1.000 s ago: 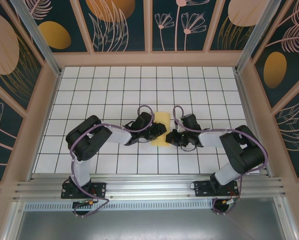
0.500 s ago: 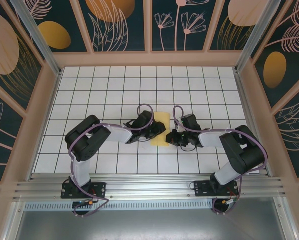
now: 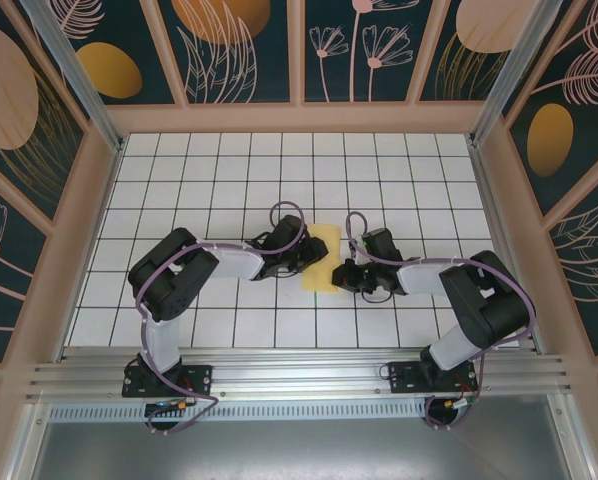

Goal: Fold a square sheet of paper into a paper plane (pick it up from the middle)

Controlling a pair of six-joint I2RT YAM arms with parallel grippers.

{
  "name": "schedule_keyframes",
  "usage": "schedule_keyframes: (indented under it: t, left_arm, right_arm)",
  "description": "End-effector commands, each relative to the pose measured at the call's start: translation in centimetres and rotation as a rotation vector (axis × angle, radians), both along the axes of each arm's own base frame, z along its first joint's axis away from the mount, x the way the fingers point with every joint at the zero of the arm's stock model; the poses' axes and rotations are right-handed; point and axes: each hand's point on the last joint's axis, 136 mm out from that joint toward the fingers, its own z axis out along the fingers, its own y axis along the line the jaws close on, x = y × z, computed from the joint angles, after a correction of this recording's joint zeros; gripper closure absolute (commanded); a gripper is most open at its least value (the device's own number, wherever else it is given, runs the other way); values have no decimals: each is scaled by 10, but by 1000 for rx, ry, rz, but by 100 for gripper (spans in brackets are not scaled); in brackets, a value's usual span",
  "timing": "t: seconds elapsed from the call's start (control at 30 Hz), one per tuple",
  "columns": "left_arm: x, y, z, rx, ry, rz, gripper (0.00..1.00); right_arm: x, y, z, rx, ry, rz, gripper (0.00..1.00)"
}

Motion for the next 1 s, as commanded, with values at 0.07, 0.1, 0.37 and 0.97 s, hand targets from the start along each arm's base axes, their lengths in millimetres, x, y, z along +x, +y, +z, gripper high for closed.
schedule_keyframes:
  t: [0.07, 0.1, 0.37, 0.97]
  left_arm:
    - [30, 52, -22, 195, -27, 104, 59]
    - [32, 53, -21, 198, -30, 104, 59]
    - [40, 59, -16, 222, -47, 92, 57]
    - [23, 108, 97, 293, -315, 126, 1]
  right_arm:
    - [-29, -31, -42, -161, 122, -26, 91]
    - [-29, -31, -42, -163, 122, -27, 91]
    - [-28, -30, -41, -162, 124, -27, 91]
    - [-17, -25, -36, -156, 106, -32, 91]
